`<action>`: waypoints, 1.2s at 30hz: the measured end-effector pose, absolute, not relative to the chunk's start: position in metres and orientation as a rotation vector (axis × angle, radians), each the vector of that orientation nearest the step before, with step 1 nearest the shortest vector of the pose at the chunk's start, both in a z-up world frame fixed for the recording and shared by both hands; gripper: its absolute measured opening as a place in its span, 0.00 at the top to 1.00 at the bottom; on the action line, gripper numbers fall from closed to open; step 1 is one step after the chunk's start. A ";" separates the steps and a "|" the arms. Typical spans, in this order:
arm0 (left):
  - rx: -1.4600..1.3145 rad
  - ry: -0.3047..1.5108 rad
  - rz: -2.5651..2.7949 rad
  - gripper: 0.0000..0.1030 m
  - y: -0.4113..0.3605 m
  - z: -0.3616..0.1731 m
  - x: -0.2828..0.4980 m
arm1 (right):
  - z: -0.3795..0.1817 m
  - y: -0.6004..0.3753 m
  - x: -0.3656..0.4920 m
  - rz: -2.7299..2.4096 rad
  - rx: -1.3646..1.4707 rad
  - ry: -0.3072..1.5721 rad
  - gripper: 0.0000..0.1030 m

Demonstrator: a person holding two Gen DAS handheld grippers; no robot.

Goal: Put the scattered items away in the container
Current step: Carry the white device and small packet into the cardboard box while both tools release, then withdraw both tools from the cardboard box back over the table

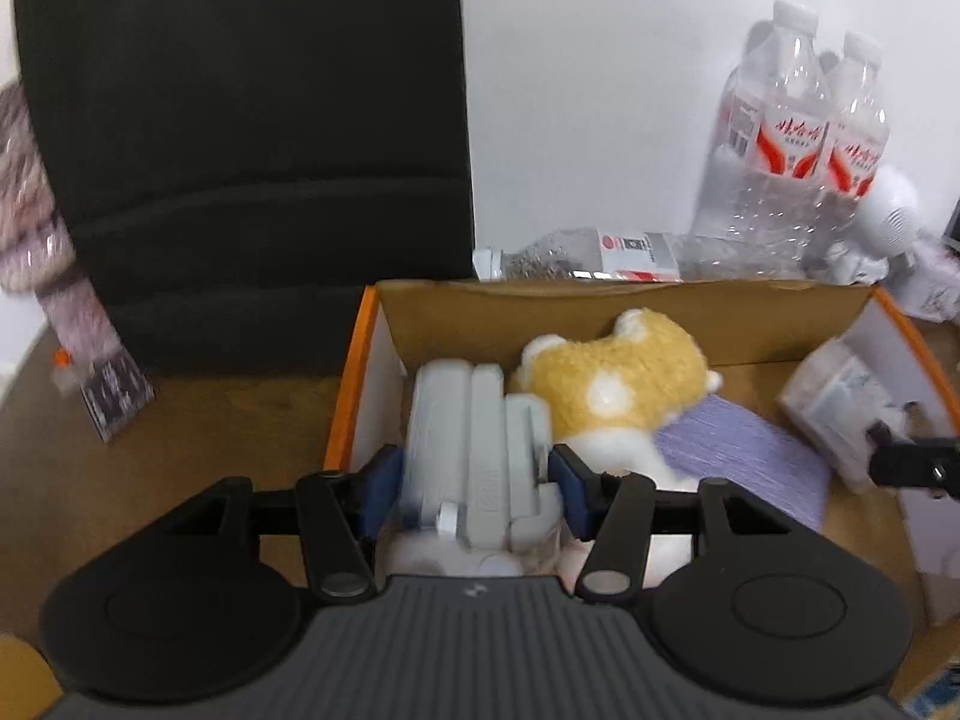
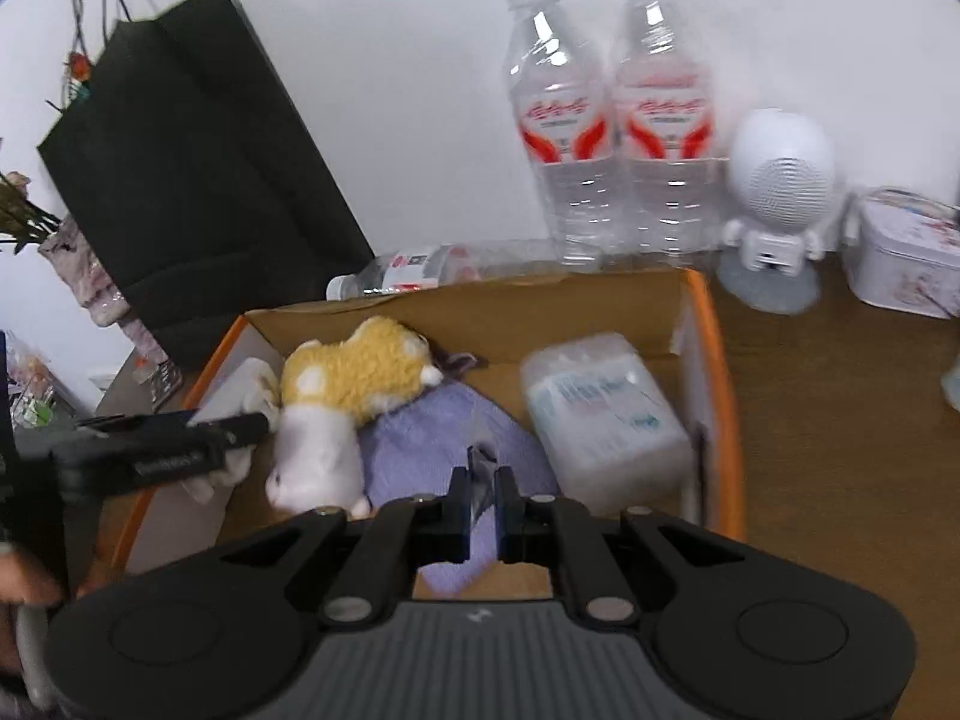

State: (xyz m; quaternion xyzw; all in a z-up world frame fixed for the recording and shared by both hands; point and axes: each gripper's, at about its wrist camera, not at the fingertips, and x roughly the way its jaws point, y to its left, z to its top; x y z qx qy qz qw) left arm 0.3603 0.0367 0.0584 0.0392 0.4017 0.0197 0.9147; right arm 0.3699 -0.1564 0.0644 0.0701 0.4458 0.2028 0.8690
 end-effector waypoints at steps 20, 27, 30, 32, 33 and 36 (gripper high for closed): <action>0.042 1.002 -0.021 0.00 0.035 0.101 0.325 | 0.087 -0.158 0.361 0.306 0.096 1.108 0.16; 0.031 1.069 -0.025 0.00 0.023 0.105 0.281 | 0.098 -0.147 0.309 0.312 -0.012 1.176 0.16; 0.047 1.065 -0.028 0.00 0.017 0.112 0.262 | 0.103 -0.149 0.289 0.305 0.004 1.159 0.15; 0.057 1.049 -0.024 0.00 0.013 0.116 0.248 | 0.106 -0.149 0.272 0.300 -0.004 1.131 0.15; 0.059 1.045 -0.016 0.00 0.012 0.117 0.242 | 0.106 -0.148 0.265 0.304 -0.008 1.122 0.15; 0.060 1.016 0.013 0.00 0.009 0.123 0.220 | 0.109 -0.149 0.244 0.298 -0.012 1.104 0.15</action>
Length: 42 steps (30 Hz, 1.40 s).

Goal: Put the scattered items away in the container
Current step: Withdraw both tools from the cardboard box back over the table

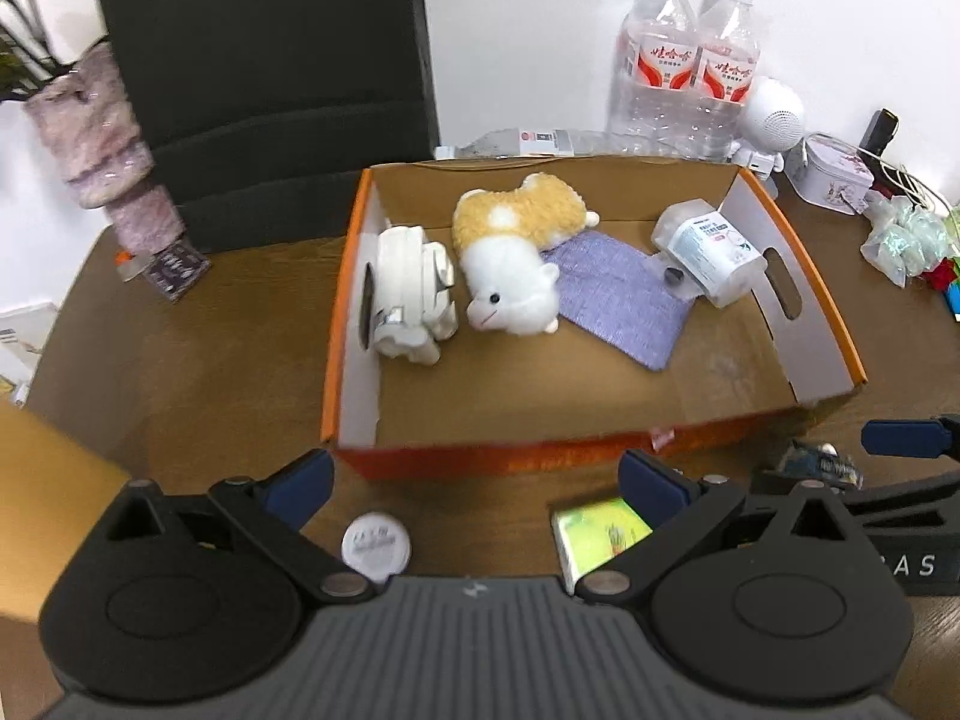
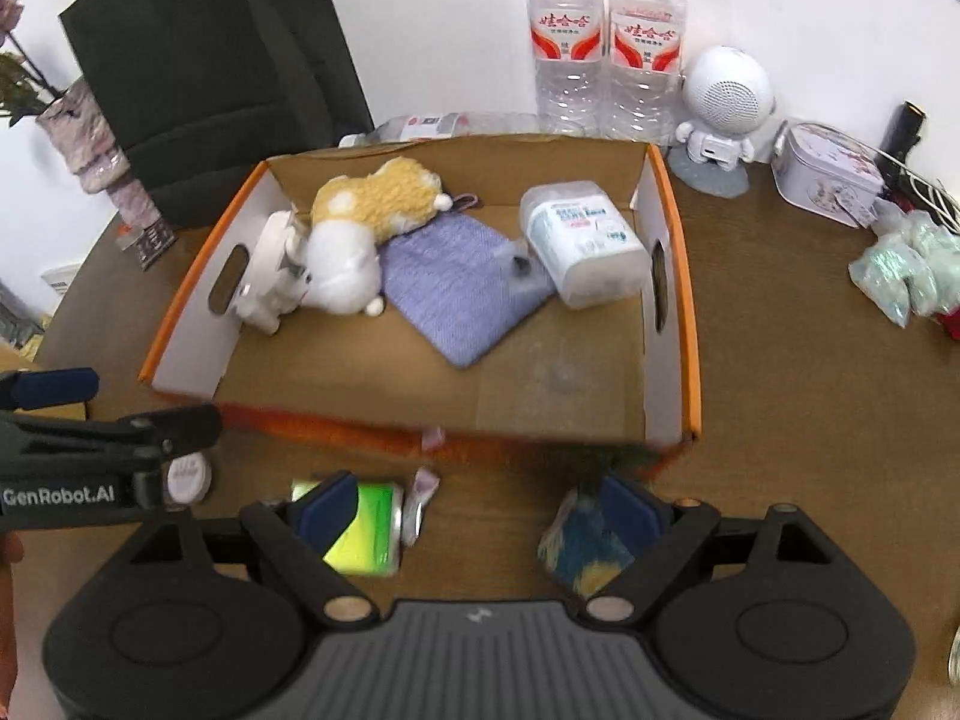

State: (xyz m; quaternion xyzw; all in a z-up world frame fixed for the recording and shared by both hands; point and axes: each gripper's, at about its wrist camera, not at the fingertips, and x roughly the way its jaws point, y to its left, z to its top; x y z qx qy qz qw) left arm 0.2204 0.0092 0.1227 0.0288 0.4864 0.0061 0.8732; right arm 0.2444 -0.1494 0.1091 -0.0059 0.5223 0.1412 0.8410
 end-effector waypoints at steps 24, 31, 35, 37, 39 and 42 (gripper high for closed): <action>0.007 0.629 -0.019 0.00 0.018 0.032 -0.035 | 0.046 -0.208 -0.012 0.254 0.037 0.572 0.00; -0.049 0.720 0.007 0.00 0.028 -0.003 -0.038 | -0.003 -0.205 -0.022 0.275 -0.002 0.689 0.00; 0.003 0.710 0.025 0.00 0.022 -0.008 -0.040 | -0.007 -0.194 -0.026 0.272 -0.060 0.696 0.00; 0.003 0.708 0.022 0.00 0.021 -0.008 -0.040 | -0.008 -0.190 -0.027 0.270 -0.078 0.698 0.00; 0.001 0.708 0.016 0.00 0.022 -0.009 -0.040 | -0.008 -0.190 -0.027 0.265 -0.075 0.698 0.00; 0.000 0.707 0.016 0.00 0.022 -0.009 -0.040 | -0.009 -0.192 -0.028 0.266 -0.069 0.697 0.00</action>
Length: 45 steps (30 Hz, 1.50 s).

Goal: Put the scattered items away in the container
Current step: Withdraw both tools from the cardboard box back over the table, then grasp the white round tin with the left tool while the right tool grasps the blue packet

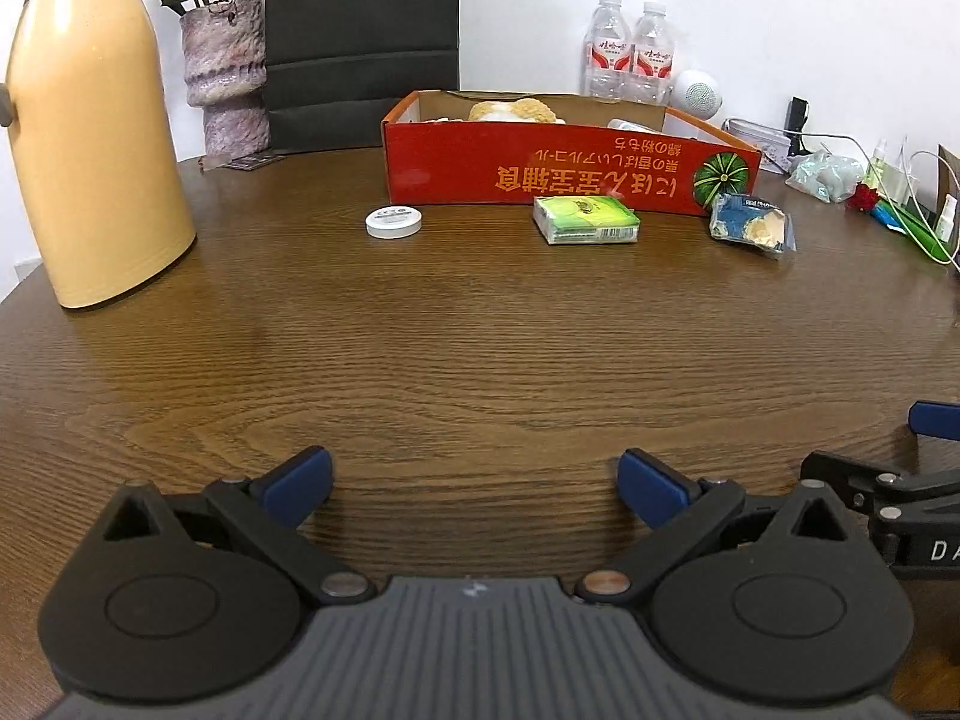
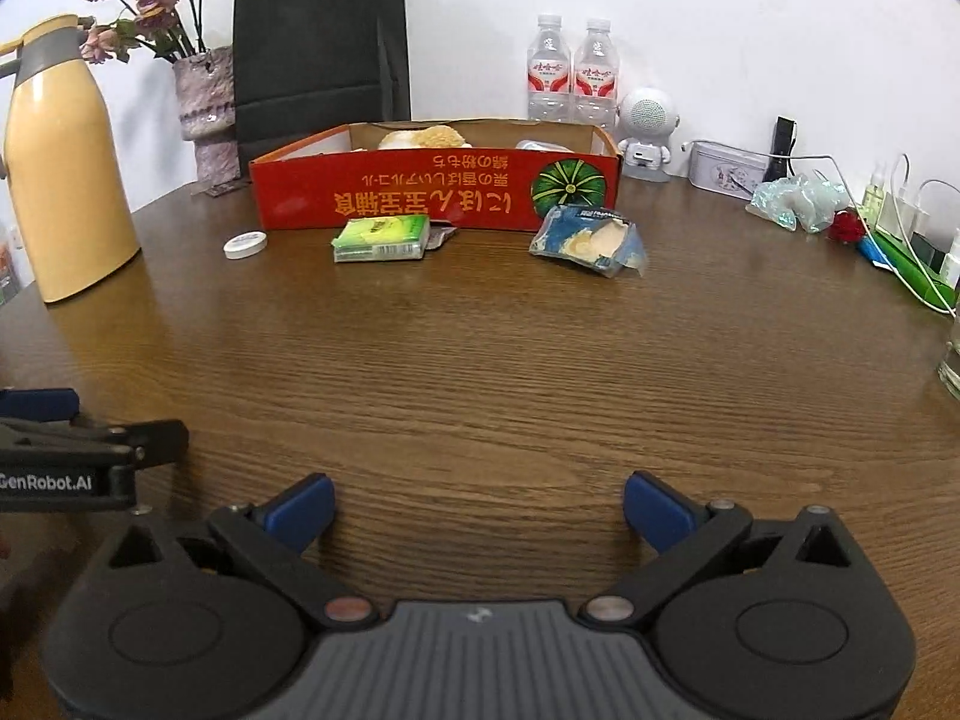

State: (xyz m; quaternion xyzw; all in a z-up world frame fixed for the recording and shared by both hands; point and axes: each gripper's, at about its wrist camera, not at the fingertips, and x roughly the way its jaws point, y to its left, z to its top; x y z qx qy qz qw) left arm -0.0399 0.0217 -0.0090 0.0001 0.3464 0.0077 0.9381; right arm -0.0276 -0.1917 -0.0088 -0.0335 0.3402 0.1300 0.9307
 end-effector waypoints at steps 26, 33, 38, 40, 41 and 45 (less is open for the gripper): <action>0.002 0.706 0.013 0.00 0.021 -0.008 -0.040 | -0.009 -0.197 -0.027 0.256 -0.055 0.697 0.00; 0.002 0.706 0.013 0.00 0.022 -0.007 -0.040 | -0.010 -0.196 -0.027 0.256 -0.056 0.698 0.00; 0.006 0.706 -0.001 0.00 0.022 -0.007 -0.040 | -0.011 -0.194 -0.027 0.251 -0.065 0.699 0.00; 0.019 0.710 -0.065 0.00 0.023 -0.006 -0.041 | -0.011 -0.194 -0.027 0.255 -0.070 0.699 0.00; 0.021 0.715 -0.126 0.00 0.026 -0.005 -0.039 | -0.011 -0.194 -0.027 0.270 -0.076 0.700 0.00; 0.061 0.723 -0.184 0.00 0.043 0.012 -0.011 | -0.007 -0.193 -0.020 0.409 -0.112 0.706 0.00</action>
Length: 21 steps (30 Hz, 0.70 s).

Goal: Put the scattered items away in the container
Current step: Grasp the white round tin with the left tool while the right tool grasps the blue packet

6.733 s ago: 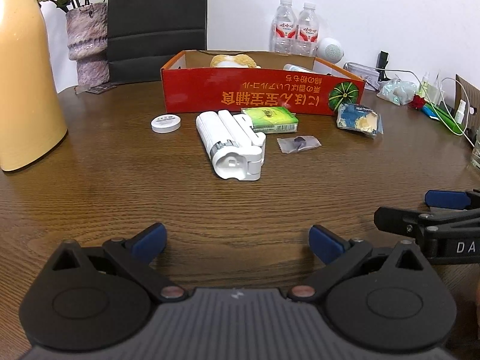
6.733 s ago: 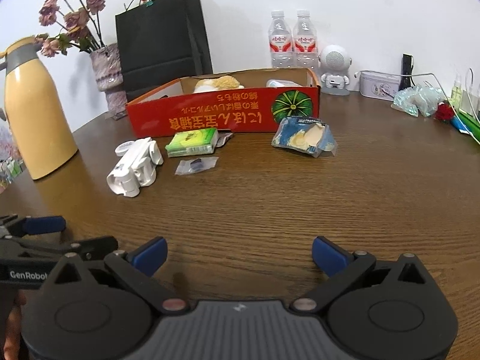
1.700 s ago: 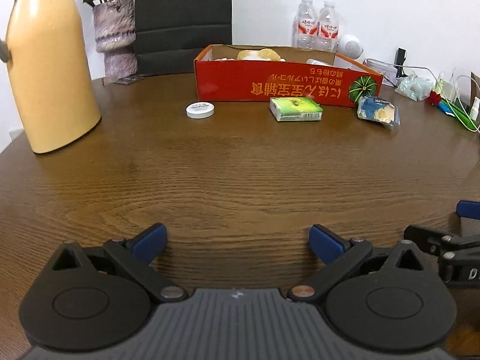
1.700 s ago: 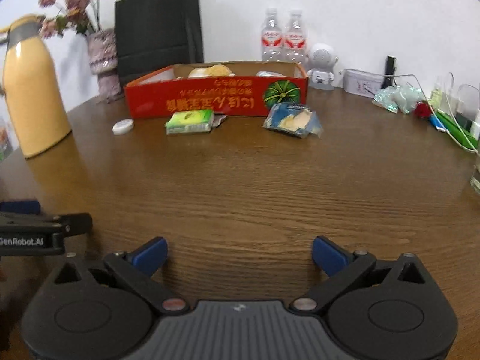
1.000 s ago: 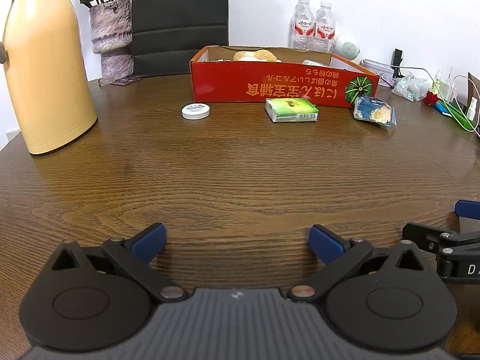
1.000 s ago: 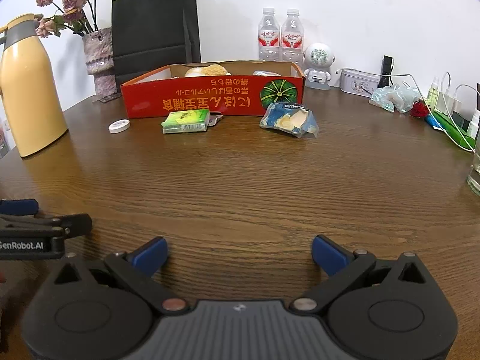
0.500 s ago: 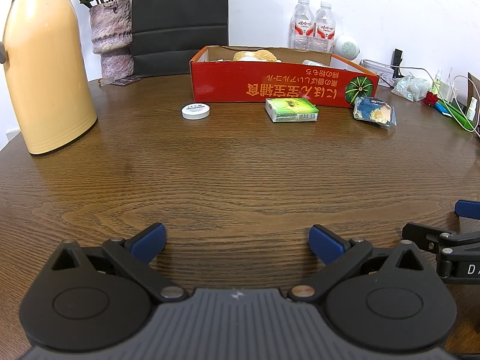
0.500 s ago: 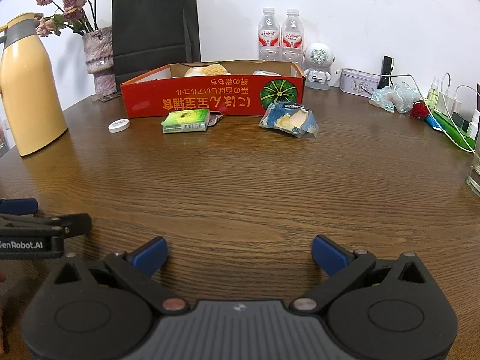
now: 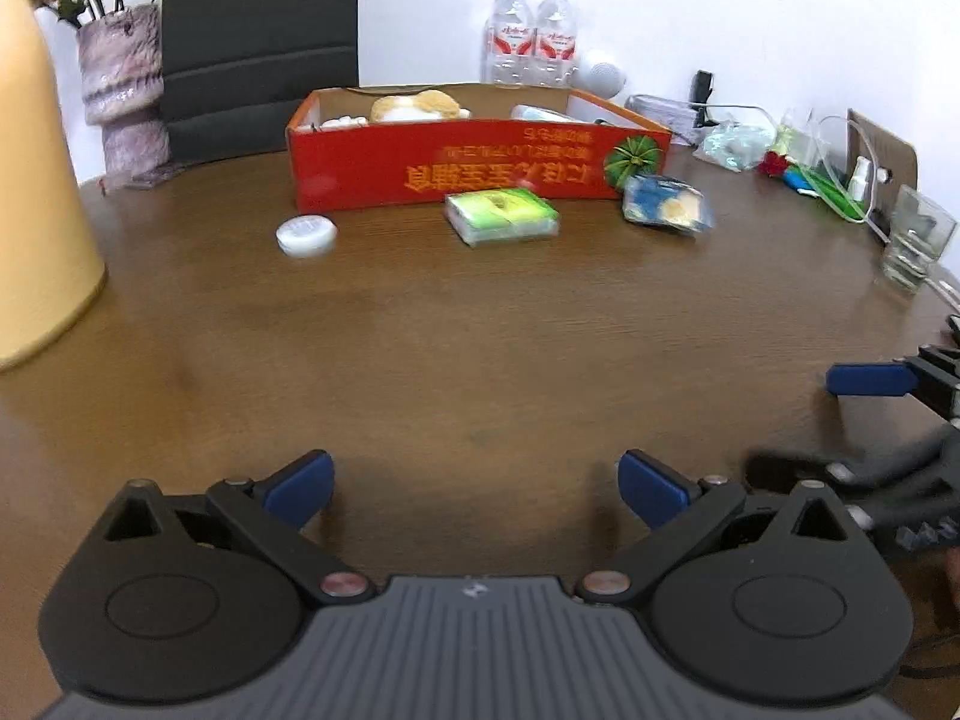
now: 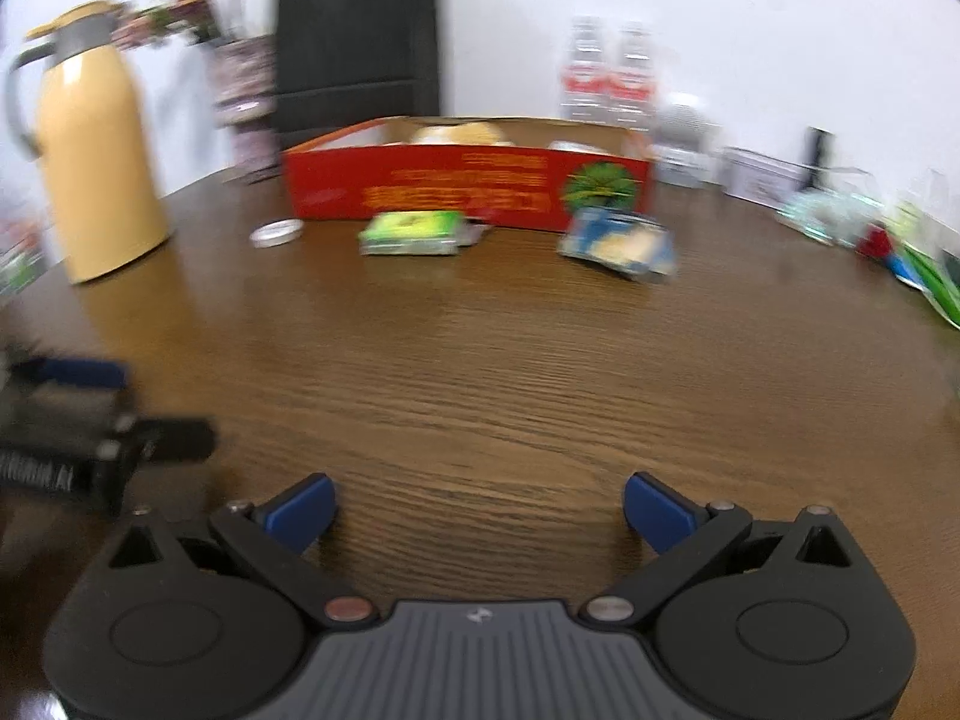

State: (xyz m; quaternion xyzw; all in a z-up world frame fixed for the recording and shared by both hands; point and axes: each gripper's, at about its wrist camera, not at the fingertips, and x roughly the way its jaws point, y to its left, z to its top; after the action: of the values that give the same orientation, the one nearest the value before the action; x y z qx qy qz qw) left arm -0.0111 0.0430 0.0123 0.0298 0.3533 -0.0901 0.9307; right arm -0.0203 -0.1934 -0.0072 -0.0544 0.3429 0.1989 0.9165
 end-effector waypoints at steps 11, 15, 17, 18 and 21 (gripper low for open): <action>0.033 0.686 -0.095 0.20 0.092 0.022 0.144 | 0.028 -0.160 0.086 0.536 -0.105 0.574 0.14; 0.056 0.696 -0.114 0.34 0.093 0.013 0.164 | 0.027 -0.148 0.130 0.508 -0.129 0.580 0.38; 0.082 0.708 -0.152 0.41 0.093 0.011 0.170 | 0.024 -0.151 0.152 0.491 -0.093 0.609 0.52; 0.088 0.710 -0.169 0.50 0.093 0.009 0.173 | 0.021 -0.153 0.162 0.478 -0.078 0.629 0.57; 0.064 0.715 -0.189 0.58 0.096 0.003 0.175 | 0.009 -0.150 0.187 0.448 -0.066 0.673 0.63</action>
State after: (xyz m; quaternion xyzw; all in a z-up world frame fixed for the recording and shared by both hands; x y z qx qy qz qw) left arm 0.1752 0.0958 0.0029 0.0312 0.3495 -0.0925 0.9318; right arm 0.1873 -0.1504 0.0094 -0.0319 0.3273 0.2178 0.9189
